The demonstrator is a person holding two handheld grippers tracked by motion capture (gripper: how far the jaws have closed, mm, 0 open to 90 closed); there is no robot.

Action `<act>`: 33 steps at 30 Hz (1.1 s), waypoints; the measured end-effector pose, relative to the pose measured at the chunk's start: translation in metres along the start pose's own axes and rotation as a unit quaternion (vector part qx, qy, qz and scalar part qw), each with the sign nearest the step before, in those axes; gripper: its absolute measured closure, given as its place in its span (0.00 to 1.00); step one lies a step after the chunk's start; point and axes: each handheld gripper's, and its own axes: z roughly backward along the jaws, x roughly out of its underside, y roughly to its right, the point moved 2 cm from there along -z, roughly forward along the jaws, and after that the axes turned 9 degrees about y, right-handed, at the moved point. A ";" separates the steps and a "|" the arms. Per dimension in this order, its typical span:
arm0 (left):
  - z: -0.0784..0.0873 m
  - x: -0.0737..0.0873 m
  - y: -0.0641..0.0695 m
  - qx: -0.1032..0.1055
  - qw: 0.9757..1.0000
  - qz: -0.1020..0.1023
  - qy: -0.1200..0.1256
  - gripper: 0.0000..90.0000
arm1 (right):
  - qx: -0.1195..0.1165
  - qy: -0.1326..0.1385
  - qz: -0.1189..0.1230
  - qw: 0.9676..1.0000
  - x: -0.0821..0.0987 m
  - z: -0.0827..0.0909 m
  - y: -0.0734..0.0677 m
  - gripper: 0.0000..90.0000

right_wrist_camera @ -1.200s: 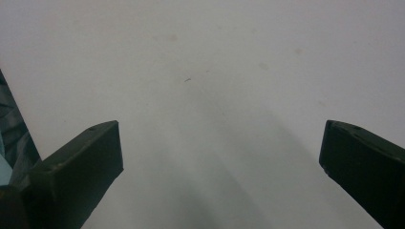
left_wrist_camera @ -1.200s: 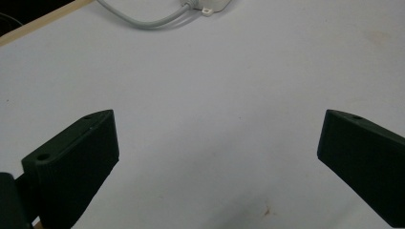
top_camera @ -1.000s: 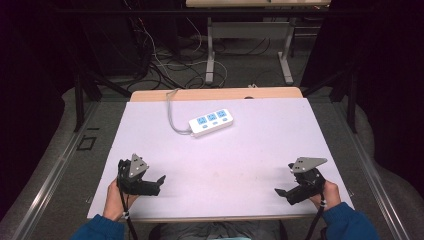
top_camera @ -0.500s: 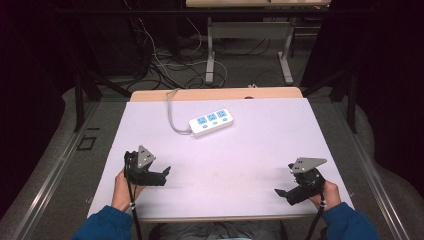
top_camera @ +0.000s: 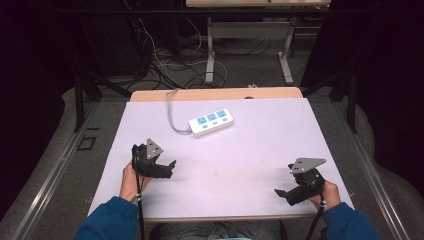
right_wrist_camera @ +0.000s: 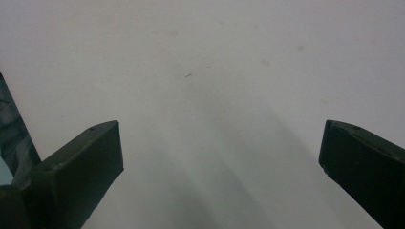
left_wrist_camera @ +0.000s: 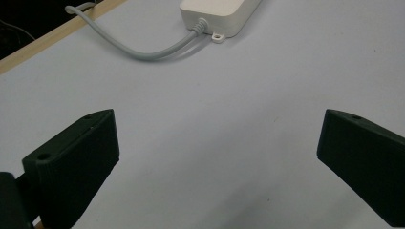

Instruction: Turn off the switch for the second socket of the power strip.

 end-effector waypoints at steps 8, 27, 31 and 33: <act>-0.016 -0.009 0.000 0.006 1.000 -0.004 -0.001 0.00 | 0.000 0.000 0.000 1.000 0.000 0.000 0.000 0.01; -0.045 -0.022 -0.001 0.027 1.000 -0.001 -0.008 0.00 | -0.004 -0.008 -0.002 1.000 0.001 -0.001 0.001 0.01; -0.050 -0.027 0.002 0.031 0.999 -0.009 -0.011 0.00 | -0.004 -0.010 -0.003 1.000 0.001 0.000 0.001 0.01; -0.052 -0.029 0.003 0.033 0.999 -0.010 -0.014 0.00 | -0.002 -0.008 -0.004 1.000 0.001 -0.001 0.000 0.01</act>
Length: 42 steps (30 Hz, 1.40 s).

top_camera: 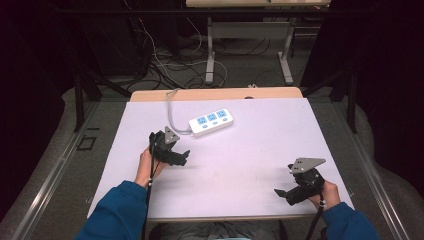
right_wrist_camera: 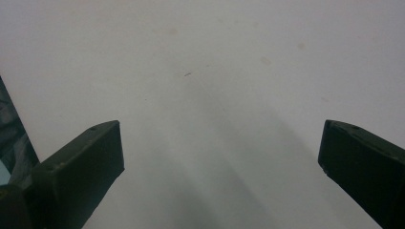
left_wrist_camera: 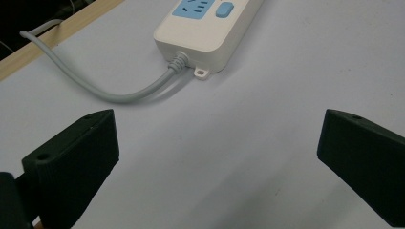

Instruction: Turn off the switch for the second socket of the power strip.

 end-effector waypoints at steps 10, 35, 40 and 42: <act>-0.010 -0.008 0.000 0.004 1.000 0.001 0.002 0.00 | -0.002 -0.003 0.000 1.000 0.000 0.001 0.000 0.01; -0.033 -0.030 0.002 0.017 1.000 -0.001 0.000 0.00 | -0.001 -0.003 0.001 1.000 0.000 0.000 0.001 0.01; -0.037 -0.032 0.003 0.014 1.000 -0.002 0.003 0.00 | -0.004 -0.004 -0.001 1.000 0.000 0.000 0.000 0.01; -0.037 -0.033 0.003 0.016 1.000 -0.001 0.000 0.00 | -0.003 0.005 -0.002 1.000 0.001 -0.002 0.000 0.01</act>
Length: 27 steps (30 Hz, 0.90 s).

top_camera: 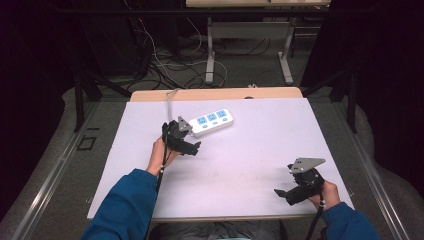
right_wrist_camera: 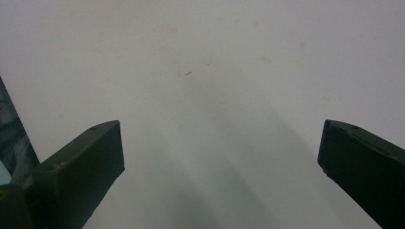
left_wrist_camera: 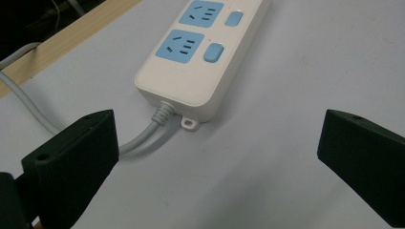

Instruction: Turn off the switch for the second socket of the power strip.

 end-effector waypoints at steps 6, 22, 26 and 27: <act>-0.003 -0.007 0.000 -0.002 1.000 -0.004 0.001 0.00 | 0.000 -0.002 0.000 1.000 0.000 0.000 0.000 0.01; -0.012 -0.020 -0.003 -0.006 1.000 0.003 0.005 0.00 | 0.000 -0.010 0.000 1.000 0.000 0.000 0.000 0.02; -0.016 -0.022 -0.004 -0.005 1.000 0.012 0.003 0.00 | 0.001 -0.010 0.004 1.000 0.000 0.000 0.001 0.02; -0.017 -0.021 -0.003 -0.009 1.000 0.014 0.004 0.00 | 0.001 -0.010 -0.001 1.000 0.000 0.001 0.000 0.02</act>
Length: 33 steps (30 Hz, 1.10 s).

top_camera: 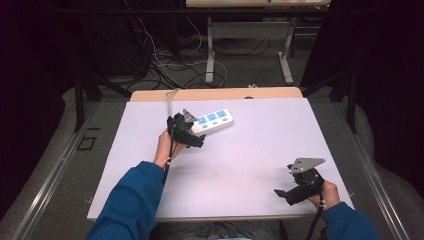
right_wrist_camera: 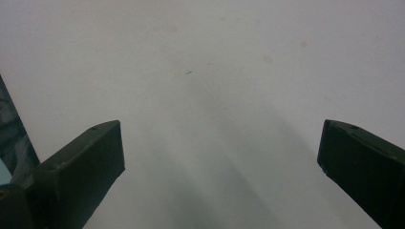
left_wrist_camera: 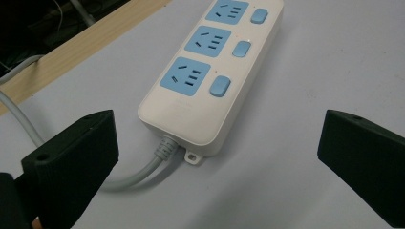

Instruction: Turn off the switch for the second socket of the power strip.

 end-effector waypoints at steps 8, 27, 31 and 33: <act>-0.006 -0.005 -0.001 0.002 1.000 0.006 0.003 0.00 | -0.001 0.003 0.001 1.000 0.000 -0.001 0.000 0.02; -0.021 -0.011 -0.001 -0.009 1.000 -0.008 -0.004 0.34 | 0.002 0.004 0.003 1.000 0.000 -0.001 0.000 0.02; -0.023 -0.014 0.000 -0.005 1.000 -0.008 -0.002 0.46 | 0.003 0.004 0.004 1.000 0.000 -0.001 0.000 0.02; -0.025 -0.015 0.000 -0.005 1.000 -0.010 0.006 0.54 | 0.004 0.004 0.003 1.000 0.000 -0.001 0.000 0.02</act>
